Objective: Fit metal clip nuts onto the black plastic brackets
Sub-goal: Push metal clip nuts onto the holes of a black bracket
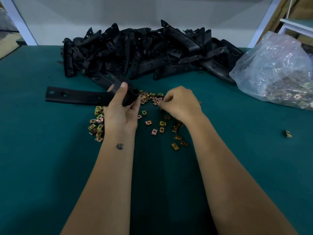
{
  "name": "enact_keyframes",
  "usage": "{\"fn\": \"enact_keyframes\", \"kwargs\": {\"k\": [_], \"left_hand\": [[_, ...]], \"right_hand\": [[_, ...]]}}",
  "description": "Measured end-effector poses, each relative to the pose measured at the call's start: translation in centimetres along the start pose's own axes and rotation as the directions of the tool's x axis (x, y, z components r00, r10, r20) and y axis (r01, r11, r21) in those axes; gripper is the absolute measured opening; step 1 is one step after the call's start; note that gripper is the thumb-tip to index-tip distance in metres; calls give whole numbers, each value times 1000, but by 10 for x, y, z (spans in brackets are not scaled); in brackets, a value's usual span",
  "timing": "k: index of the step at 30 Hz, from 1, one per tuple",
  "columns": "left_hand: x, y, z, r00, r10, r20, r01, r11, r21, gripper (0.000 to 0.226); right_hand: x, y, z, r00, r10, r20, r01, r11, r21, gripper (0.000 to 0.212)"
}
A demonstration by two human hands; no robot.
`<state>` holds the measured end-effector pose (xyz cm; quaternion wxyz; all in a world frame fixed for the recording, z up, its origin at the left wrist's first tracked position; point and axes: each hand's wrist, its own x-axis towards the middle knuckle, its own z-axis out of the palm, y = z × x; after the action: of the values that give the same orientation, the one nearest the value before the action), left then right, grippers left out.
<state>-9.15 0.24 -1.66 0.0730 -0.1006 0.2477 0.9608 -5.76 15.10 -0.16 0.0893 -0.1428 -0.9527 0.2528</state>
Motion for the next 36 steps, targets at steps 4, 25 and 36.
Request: {"fn": "enact_keyframes", "kwargs": {"k": [4, 25, 36], "left_hand": [[1, -3, -1, 1000, -5, 3, 5, 1000, 27, 27], [5, -6, 2, 982, -101, 160, 70, 979, 193, 37], [1, -14, 4, 935, -201, 292, 133, 963, 235, 39]], "right_hand": [[-4, 0, -5, 997, -33, 71, 33, 999, -5, 17], [-3, -15, 14, 995, -95, 17, 97, 989, -110, 12], [-21, 3, 10, 978, 182, -106, 3, 494, 869, 26]]}}
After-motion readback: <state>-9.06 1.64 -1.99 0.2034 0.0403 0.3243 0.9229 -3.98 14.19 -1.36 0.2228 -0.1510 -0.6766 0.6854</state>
